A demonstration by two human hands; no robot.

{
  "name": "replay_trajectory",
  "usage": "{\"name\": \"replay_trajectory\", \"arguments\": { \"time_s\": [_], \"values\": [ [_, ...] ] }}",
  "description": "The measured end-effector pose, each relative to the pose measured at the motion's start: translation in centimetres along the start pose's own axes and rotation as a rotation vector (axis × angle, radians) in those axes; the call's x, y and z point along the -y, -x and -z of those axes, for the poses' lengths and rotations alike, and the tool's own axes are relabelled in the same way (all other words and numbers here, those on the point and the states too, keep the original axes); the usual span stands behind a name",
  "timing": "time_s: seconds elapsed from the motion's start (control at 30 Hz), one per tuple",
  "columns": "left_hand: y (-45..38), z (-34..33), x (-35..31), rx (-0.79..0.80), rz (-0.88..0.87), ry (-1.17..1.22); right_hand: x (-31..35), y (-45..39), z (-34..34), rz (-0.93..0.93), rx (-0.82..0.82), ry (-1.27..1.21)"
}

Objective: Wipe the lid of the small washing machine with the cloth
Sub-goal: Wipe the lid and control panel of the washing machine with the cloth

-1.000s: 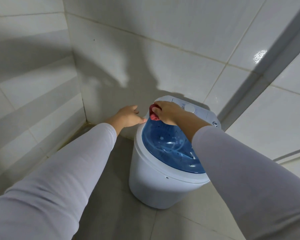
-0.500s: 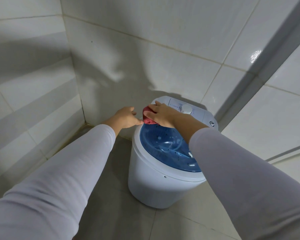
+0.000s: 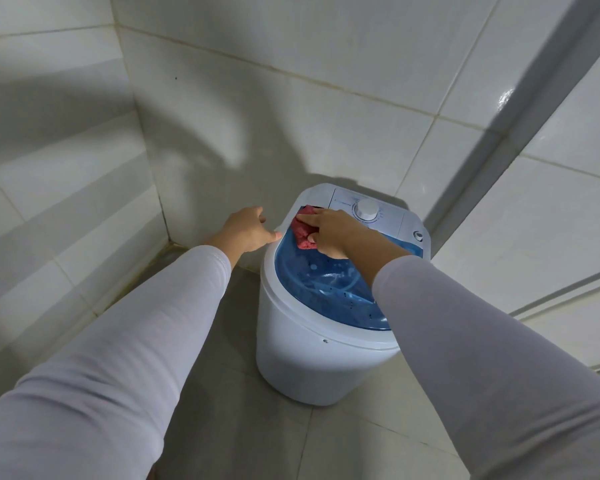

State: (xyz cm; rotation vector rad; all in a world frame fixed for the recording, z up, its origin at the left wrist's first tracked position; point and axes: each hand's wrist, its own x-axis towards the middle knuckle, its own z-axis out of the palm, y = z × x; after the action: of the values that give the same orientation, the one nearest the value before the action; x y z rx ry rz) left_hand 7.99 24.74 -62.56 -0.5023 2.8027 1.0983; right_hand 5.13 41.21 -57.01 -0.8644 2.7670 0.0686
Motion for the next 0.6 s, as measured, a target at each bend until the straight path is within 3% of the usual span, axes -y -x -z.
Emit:
{"name": "replay_trajectory", "arguments": {
  "time_s": [0.6],
  "values": [
    [-0.2,-1.5,0.3,-0.106,0.087,-0.103,-3.8,4.3,-2.2,-0.052,-0.050,-0.049]
  ]
}}
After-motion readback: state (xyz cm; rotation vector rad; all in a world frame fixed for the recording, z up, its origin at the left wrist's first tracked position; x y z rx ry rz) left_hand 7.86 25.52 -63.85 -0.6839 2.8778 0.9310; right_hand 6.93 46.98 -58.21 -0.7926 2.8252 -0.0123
